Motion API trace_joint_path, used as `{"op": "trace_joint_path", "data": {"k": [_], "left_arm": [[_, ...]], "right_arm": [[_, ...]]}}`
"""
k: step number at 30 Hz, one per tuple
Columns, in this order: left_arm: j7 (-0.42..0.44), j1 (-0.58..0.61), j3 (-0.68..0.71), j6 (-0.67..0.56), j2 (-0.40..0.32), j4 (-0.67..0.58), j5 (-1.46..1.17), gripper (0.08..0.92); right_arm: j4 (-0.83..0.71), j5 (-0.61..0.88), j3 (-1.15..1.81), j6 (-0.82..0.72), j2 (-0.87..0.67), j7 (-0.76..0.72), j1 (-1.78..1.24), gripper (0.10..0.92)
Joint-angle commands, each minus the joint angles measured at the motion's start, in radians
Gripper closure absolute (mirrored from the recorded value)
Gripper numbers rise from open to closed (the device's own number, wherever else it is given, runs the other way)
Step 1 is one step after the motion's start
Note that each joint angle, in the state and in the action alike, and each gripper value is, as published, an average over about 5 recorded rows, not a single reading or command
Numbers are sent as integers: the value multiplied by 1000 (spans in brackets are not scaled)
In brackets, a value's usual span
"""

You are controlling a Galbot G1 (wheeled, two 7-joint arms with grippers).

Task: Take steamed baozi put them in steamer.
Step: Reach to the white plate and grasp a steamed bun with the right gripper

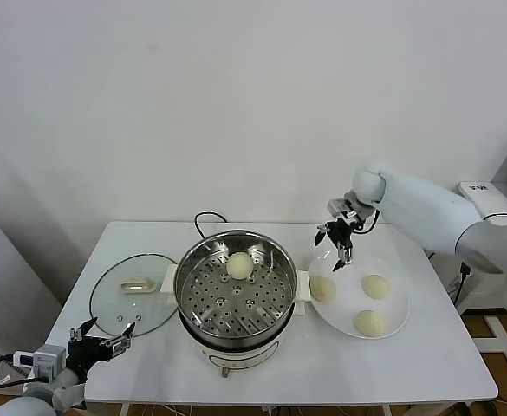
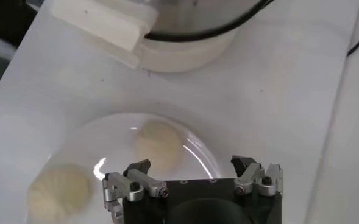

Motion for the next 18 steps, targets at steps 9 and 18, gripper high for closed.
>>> {"op": "trace_joint_path", "data": {"k": [9,18], "left_arm": [[0,3,4,1,1,-2,2,177],[0,4,3,1,-1,-3,2,177]], "right_arm": [[-26,-44,51,-31,1,16,-125,203],[-46,-70,87,-33,20,37,-149,238]]}}
